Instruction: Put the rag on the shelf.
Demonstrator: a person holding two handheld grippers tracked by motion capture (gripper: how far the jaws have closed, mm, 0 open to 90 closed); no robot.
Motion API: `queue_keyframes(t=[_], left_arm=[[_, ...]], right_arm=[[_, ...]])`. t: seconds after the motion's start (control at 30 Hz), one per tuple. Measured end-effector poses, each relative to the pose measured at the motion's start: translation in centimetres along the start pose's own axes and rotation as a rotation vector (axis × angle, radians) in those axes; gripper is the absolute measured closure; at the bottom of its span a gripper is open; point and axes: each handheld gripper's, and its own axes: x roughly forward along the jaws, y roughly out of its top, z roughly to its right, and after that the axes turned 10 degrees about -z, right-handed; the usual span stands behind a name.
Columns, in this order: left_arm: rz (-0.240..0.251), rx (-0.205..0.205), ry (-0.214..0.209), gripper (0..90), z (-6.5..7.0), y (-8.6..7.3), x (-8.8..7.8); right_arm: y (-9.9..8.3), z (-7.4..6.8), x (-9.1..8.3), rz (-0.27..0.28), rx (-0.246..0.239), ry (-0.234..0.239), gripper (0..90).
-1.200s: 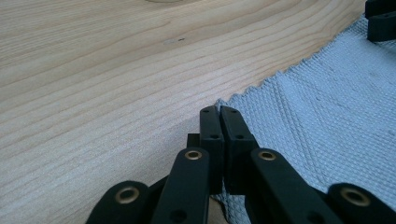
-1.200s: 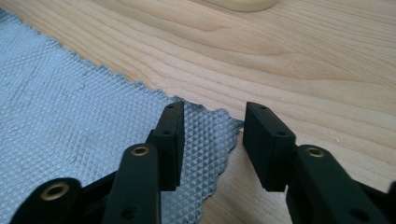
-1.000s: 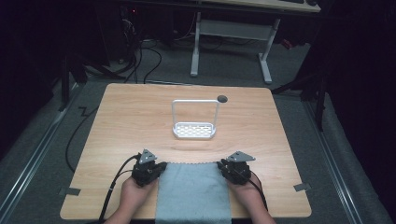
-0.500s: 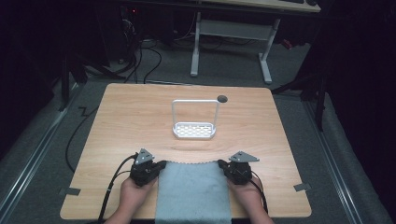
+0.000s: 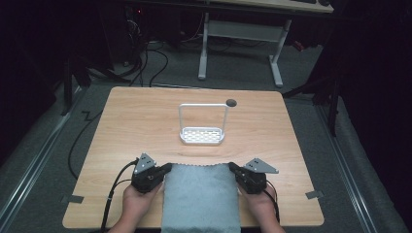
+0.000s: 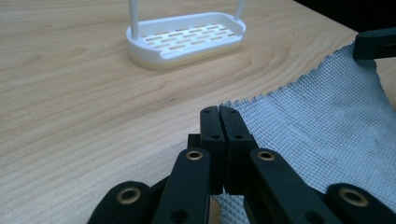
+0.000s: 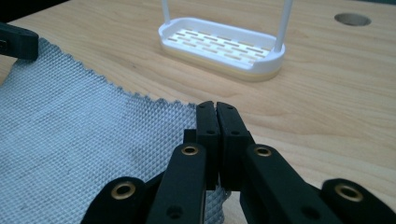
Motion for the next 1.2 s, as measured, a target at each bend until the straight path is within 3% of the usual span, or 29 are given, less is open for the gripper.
queue_keyframes(t=[0.23,0.4,0.57,0.87,1.2], left_arm=[[0.015,0.032,0.027,89.6,-0.7,2.0,0.2],[0.051,0.033,0.032,89.8,-1.2,3.6,0.1],[0.092,0.037,0.038,89.8,-1.2,4.9,-0.5],[0.199,0.077,0.060,89.8,-0.6,8.2,-3.1],[0.270,0.119,0.079,89.9,-0.2,11.1,-5.0]], right_arm=[[1.5,0.3,0.7,0.014,0.003,0.007,89.2],[3.3,0.8,0.6,0.056,-0.003,-0.002,89.2],[4.9,1.1,-0.3,0.112,0.003,-0.019,89.3],[7.2,1.6,-2.3,0.201,0.003,-0.044,89.3],[10.0,2.1,-4.9,0.288,-0.016,-0.065,89.4]])
